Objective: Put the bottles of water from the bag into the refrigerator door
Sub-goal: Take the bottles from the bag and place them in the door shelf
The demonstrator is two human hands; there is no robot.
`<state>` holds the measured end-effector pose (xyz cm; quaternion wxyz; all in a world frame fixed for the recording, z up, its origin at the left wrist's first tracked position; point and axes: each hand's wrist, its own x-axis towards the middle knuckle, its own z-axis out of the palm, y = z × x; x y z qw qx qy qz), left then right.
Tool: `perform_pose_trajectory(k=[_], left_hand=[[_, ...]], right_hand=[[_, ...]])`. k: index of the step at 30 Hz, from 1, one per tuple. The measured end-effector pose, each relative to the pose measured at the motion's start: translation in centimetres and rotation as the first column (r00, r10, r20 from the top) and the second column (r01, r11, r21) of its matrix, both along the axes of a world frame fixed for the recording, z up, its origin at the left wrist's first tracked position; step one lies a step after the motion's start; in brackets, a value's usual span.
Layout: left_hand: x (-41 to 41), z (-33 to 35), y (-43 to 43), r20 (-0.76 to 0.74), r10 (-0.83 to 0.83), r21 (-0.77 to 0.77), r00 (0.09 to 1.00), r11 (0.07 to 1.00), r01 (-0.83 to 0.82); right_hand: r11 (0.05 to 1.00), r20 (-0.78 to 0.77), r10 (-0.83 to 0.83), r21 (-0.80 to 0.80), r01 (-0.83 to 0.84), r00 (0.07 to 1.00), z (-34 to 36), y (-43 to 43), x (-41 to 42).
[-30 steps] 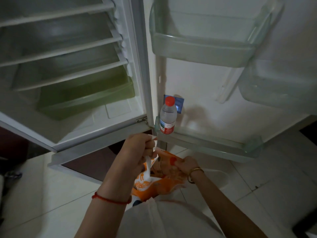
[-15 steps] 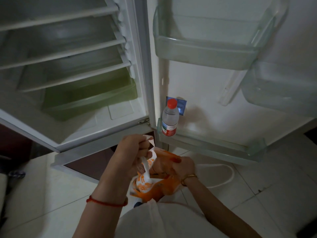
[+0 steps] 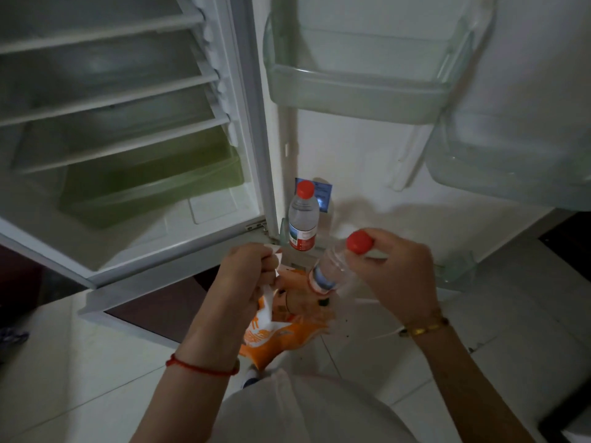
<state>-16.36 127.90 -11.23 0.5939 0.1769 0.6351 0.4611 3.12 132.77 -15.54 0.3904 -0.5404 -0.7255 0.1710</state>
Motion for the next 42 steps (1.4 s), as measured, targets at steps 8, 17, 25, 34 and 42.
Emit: perform_pose_trajectory(k=[8,17,25,34,42], left_hand=[[-0.3,-0.6,-0.6,0.046,0.083,-0.022,0.995,0.996,-0.082],[0.8,-0.2,-1.2,0.087,0.101,-0.017,0.991,0.995,-0.1],[2.0,-0.3,-1.4,0.101,0.089,-0.015,0.991,0.996,-0.088],[2.6,0.1,-1.4,0.121,0.063,0.013,0.991,0.998,-0.065],[2.6,0.8,-1.8,0.1,-0.004,0.022,0.995,1.0,0.002]], right_hand=[[0.996,-0.147,0.016,0.087,-0.004,0.989,5.0,0.3,1.4],[0.999,0.045,0.016,-0.029,-0.014,0.999,0.0,5.4,-1.0],[0.991,0.081,0.031,-0.135,-0.02,0.996,-2.6,7.9,-2.9],[0.986,-0.033,-0.104,-0.136,0.099,0.994,-5.1,6.4,-3.2],[0.63,0.309,0.027,-0.743,0.224,0.951,-17.4,1.4,1.2]])
